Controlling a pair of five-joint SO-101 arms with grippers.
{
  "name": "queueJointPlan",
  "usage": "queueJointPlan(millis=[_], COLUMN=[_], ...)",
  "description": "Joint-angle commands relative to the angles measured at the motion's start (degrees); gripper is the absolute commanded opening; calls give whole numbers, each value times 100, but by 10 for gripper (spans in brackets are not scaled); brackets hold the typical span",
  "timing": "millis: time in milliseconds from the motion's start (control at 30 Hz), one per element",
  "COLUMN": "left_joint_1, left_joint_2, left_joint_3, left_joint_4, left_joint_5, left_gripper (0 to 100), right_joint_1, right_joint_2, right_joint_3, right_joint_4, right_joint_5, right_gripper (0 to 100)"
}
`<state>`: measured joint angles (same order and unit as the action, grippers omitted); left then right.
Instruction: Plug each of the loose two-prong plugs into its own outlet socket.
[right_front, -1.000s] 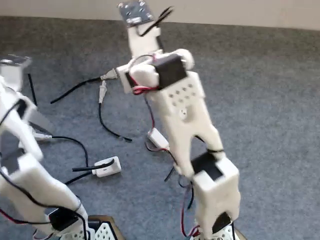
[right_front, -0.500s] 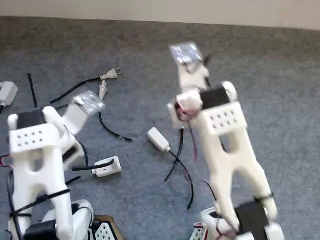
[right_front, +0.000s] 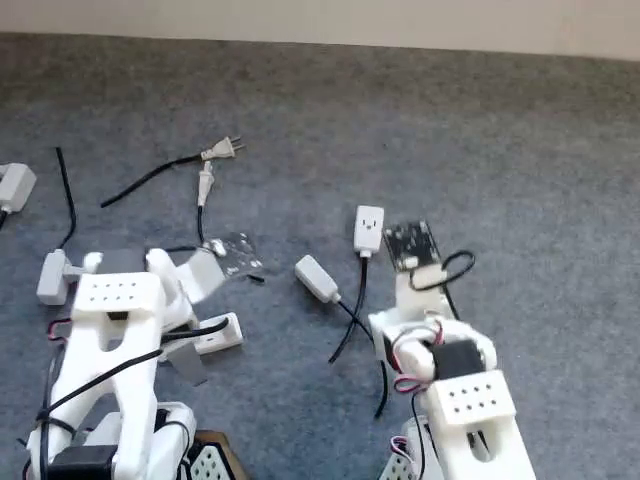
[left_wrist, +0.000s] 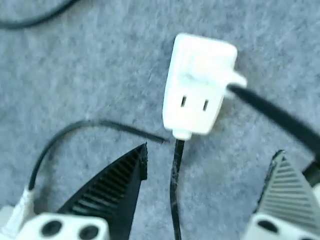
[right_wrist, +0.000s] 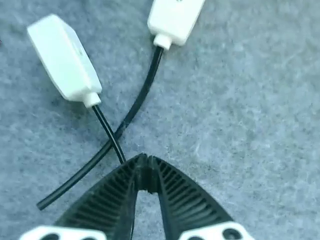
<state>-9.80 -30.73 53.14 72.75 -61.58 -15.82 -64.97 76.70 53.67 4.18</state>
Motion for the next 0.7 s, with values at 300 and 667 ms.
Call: queueJointPlan(millis=[300, 667], left_joint_1=[1112, 418], left_joint_2=[-127, -119], left_joint_3=[971, 426], left_joint_4=[-1925, -1732], left_joint_5=[290, 325], left_gripper=[164, 4], right_joint_1=[66, 66], right_joint_2=[-1253, -1420], right_joint_3=[752, 804], right_joint_4=[-180, -163], right_joint_5=[62, 62], right_gripper=[8, 8])
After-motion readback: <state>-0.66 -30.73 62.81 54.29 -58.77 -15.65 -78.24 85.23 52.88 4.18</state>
